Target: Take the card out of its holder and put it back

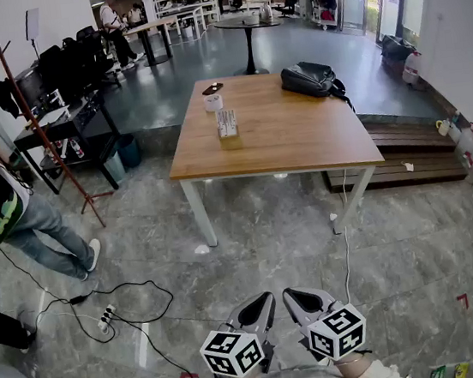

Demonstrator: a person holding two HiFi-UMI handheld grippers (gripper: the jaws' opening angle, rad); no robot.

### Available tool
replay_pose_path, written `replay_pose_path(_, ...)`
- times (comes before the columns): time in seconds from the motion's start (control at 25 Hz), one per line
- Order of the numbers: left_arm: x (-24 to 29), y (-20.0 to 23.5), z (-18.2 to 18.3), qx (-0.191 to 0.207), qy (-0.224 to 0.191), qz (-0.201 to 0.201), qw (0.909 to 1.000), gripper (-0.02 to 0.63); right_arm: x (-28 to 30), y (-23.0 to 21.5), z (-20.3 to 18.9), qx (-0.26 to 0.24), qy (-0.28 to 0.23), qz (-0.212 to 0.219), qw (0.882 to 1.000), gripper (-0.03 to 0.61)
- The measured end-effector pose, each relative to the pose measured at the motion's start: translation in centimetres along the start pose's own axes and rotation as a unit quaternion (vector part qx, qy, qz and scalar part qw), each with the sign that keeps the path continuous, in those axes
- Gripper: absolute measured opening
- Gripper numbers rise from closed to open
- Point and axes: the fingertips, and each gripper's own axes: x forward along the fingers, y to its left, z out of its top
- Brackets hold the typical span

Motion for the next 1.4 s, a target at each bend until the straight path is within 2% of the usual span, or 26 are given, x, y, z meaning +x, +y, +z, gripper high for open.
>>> replay_pose_path(0.2, 1.8, 1.0, -0.2, 0.004, 0.011, 0.001, 0.9999, 0.008, 1.6, -1.5, -0.7, 0.009, 0.012, 0.0, 1.0, -0.005)
replay_pose_path(0.44, 6.0, 6.1, 1.4, -0.007, 0.015, 0.021, 0.9996, 0.008, 6.3, -5.0, 0.8, 0.019, 0.011, -0.005, 1.0, -0.005)
replay_pose_path(1.0, 20.7, 19.8, 14.8, -0.007, 0.031, -0.014, 0.9994, 0.008, 25.1, -15.1, 13.2, 0.021, -0.003, -0.035, 0.999, -0.005)
replay_pose_path(1.4, 28.2, 27.7, 18.5, -0.027, 0.049, 0.004, 0.9984, 0.008, 33.3, -21.7, 16.5, 0.049, 0.012, -0.046, 0.998, -0.005)
